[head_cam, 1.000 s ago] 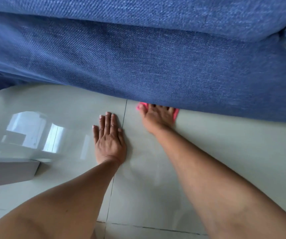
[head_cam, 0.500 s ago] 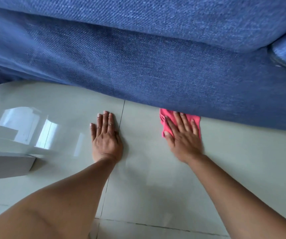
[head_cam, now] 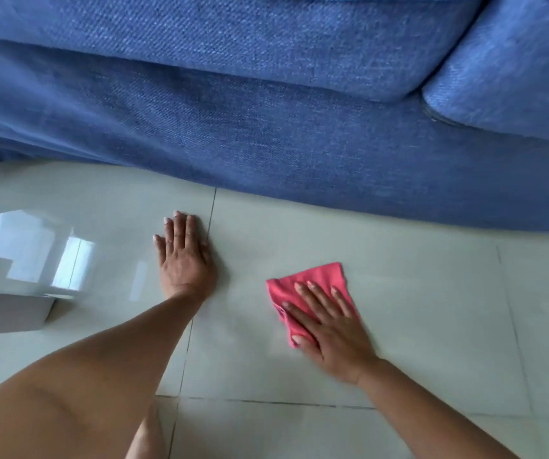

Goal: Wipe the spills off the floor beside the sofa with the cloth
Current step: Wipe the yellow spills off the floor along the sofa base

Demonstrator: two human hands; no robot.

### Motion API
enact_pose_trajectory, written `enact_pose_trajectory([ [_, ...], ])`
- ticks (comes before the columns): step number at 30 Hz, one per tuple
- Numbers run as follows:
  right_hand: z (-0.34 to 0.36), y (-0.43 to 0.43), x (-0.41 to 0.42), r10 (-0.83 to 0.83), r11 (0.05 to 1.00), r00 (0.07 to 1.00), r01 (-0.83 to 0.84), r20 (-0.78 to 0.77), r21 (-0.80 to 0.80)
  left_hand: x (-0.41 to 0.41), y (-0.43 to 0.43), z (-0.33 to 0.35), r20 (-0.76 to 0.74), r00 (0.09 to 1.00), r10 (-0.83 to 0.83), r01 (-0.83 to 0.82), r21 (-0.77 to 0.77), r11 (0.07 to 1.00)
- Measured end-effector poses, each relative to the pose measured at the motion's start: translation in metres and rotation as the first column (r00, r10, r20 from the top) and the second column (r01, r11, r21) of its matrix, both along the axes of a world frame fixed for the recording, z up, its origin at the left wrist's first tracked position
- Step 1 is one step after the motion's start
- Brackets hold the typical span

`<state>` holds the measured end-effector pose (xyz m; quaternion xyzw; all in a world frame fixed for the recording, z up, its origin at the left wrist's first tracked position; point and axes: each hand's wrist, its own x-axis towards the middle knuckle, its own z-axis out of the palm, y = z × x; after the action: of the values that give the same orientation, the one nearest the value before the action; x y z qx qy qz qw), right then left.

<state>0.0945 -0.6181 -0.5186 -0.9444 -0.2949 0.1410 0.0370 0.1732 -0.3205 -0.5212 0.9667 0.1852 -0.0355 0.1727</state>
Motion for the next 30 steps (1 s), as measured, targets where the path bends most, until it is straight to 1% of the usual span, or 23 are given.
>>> enact_pose_trajectory([
  [2, 0.004, -0.049, 0.004, -0.183, 0.981, 0.983, 0.183, -0.003, -0.063, -0.009, -0.014, 0.003, -0.010, 1.000, 0.009, -0.009, -0.003, 1.000],
  [4, 0.009, -0.080, 0.017, -0.419, 0.901, 0.908, 0.414, -0.010, -0.126, -0.021, -0.034, 0.003, -0.027, 1.000, -0.009, 0.009, -0.011, 1.000],
  [5, 0.010, -0.087, 0.031, -0.533, 0.838, 0.846, 0.531, 0.019, -0.127, -0.025, -0.042, 0.002, -0.028, 1.000, -0.011, 0.011, -0.006, 1.000],
  [7, 0.007, -0.084, 0.065, -0.738, 0.668, 0.674, 0.737, 0.038, -0.106, -0.026, -0.049, -0.002, -0.031, 0.999, 0.008, -0.007, 0.018, 1.000],
  [9, 0.004, -0.068, 0.103, -0.855, 0.513, 0.516, 0.856, 0.044, -0.071, -0.026, -0.051, -0.006, -0.038, 0.999, 0.024, -0.023, 0.035, 0.999],
  [10, 0.003, -0.056, 0.120, -0.880, 0.471, 0.473, 0.881, 0.044, -0.054, -0.027, -0.052, -0.007, -0.037, 0.999, 0.026, -0.024, 0.045, 0.999],
  [11, 0.001, -0.043, 0.136, -0.888, 0.457, 0.458, 0.889, 0.036, -0.044, -0.027, -0.053, -0.007, -0.033, 0.999, 0.027, -0.025, 0.050, 0.998],
  [12, -0.001, -0.030, 0.149, -0.883, 0.467, 0.468, 0.883, 0.031, -0.039, -0.027, -0.054, -0.008, -0.030, 0.999, 0.028, -0.026, 0.053, 0.998],
  [16, 0.002, 0.029, 0.176, -0.807, 0.588, 0.589, 0.808, 0.053, -0.032, -0.025, -0.056, -0.011, -0.011, 0.999, 0.035, -0.035, 0.061, 0.998],
  [20, 0.002, 0.077, 0.166, -0.657, 0.747, 0.744, 0.664, 0.119, -0.023, -0.028, -0.055, -0.014, -0.011, 0.999, 0.037, -0.036, 0.068, 0.997],
  [22, -0.003, 0.089, 0.152, -0.585, 0.808, 0.801, 0.589, 0.128, 0.007, -0.027, -0.054, -0.013, -0.015, 1.000, 0.024, -0.023, 0.066, 0.998],
  [24, -0.006, 0.095, 0.135, -0.493, 0.869, 0.864, 0.494, 0.106, 0.014, -0.026, -0.053, -0.013, -0.020, 1.000, 0.014, -0.013, 0.056, 0.998],
  [26, -0.008, 0.096, 0.112, -0.394, 0.919, 0.916, 0.391, 0.077, 0.054, -0.026, -0.051, -0.010, -0.048, 0.999, 0.009, -0.008, 0.031, 0.999],
  [28, -0.004, 0.092, 0.089, -0.315, 0.945, 0.948, 0.309, 0.038, 0.108, -0.025, -0.048, -0.001, -0.111, 0.994, -0.026, 0.026, 0.003, 1.000],
  [30, 0.006, 0.087, 0.067, -0.267, 0.951, 0.961, 0.274, -0.068, 0.143, -0.018, -0.042, 0.014, -0.210, 0.974, -0.084, 0.079, -0.030, 0.996],
])
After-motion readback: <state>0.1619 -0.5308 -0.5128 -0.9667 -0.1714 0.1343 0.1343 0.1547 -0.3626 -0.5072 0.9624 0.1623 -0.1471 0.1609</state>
